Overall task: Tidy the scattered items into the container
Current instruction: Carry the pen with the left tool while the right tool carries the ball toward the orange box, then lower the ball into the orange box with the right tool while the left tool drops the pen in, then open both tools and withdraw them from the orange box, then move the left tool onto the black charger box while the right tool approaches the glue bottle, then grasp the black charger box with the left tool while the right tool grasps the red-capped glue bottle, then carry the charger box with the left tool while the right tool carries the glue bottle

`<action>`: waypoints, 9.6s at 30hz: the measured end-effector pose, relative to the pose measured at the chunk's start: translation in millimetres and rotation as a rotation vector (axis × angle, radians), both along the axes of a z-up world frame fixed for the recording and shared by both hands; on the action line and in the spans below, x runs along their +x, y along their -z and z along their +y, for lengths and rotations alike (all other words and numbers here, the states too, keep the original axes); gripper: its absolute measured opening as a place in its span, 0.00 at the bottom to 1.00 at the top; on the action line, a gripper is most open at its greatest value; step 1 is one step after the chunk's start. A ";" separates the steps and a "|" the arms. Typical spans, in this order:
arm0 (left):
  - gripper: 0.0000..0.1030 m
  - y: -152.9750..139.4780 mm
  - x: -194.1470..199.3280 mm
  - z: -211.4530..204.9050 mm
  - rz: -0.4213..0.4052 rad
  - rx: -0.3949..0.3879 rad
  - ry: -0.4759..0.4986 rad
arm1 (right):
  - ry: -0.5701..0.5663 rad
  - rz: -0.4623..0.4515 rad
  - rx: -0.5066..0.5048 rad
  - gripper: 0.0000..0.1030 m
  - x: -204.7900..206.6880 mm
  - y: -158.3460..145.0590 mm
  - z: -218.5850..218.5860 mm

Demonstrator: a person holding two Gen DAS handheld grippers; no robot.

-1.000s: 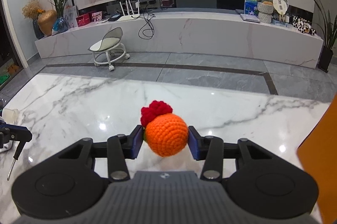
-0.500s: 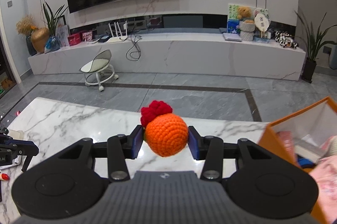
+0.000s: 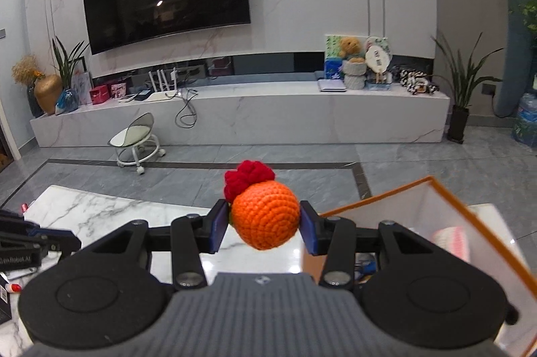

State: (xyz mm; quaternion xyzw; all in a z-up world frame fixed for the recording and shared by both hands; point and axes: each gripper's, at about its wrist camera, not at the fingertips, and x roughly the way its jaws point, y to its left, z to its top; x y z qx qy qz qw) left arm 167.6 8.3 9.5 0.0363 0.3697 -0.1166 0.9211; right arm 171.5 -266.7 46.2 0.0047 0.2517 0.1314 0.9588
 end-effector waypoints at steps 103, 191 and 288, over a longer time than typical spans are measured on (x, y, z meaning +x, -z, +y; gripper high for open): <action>0.10 11.5 76.4 -313.1 -0.064 0.035 0.334 | 0.217 0.107 0.102 0.50 14.5 33.3 -186.5; 0.88 86.2 -179.2 239.6 0.199 -0.036 -0.821 | -0.753 0.052 -0.109 0.54 -94.4 103.4 360.4; 1.00 92.9 -180.3 270.7 0.276 0.082 -0.600 | -1.222 0.014 -0.358 0.19 -65.7 153.4 373.9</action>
